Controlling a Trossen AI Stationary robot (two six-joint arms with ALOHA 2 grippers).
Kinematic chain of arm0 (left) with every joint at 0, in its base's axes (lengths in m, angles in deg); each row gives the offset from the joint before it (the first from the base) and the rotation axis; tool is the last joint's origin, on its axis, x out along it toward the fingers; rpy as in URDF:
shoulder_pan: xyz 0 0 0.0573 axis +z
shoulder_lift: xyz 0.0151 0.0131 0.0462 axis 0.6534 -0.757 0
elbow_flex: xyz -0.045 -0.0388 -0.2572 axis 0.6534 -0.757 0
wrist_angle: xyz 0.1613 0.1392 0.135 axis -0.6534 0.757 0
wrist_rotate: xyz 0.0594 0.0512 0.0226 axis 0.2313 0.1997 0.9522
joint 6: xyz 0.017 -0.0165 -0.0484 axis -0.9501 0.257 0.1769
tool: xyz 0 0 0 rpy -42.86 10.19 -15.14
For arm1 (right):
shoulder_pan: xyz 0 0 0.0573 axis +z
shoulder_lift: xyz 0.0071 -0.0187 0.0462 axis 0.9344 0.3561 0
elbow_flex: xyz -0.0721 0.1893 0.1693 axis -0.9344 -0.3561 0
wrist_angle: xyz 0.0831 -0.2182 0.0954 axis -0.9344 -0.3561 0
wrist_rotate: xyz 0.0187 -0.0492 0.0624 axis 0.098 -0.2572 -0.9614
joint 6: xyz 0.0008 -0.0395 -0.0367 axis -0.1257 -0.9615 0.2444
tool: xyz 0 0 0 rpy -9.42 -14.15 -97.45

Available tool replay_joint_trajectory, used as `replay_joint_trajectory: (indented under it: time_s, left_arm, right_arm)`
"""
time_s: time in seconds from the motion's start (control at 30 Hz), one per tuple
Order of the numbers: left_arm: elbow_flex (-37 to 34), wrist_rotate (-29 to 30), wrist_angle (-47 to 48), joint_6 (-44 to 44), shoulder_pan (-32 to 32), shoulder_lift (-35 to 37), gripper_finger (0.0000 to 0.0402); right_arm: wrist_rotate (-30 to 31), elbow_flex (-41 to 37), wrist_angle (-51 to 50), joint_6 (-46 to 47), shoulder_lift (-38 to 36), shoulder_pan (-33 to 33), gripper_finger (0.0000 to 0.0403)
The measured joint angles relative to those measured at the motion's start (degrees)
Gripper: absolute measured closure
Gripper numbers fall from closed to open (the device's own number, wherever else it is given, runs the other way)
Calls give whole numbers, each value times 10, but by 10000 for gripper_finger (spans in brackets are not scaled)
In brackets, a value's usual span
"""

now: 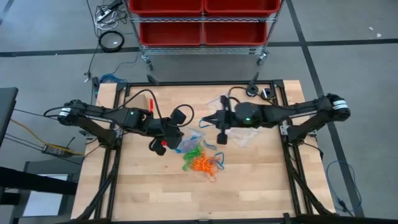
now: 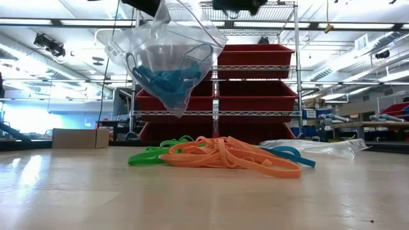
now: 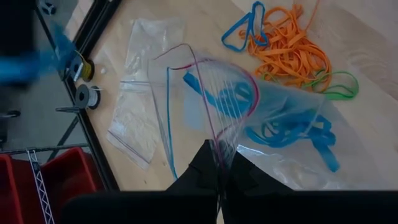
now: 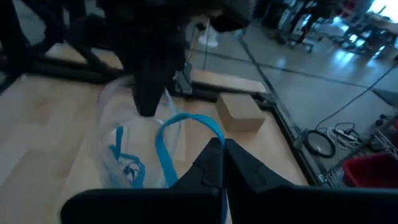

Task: Sort rubber bands
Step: Put the blue rubber band into the top left transparent zip bag

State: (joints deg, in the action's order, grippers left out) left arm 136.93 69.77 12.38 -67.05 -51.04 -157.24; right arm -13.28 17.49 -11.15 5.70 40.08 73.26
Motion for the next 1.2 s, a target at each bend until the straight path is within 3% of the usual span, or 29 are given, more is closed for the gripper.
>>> replay_joint_trajectory:
  time_s: [0.3, 0.6, 1.03, 1.2]
  left_arm:
    - [0, 0, -26, -16, 0, 0, 400]
    - [0, 0, -27, -29, 0, 0, 400]
    - [0, 18, -17, -29, 0, 0, 400]
    - [0, 19, -7, -28, 0, 0, 400]
  right_arm:
    - [-72, 110, -112, -19, 114, -6, 403]
    - [-87, 128, -143, -19, 134, 11, 397]
    - [-9, 128, -184, -14, 82, 27, 263]
    - [21, 128, -214, -6, 42, 48, 231]
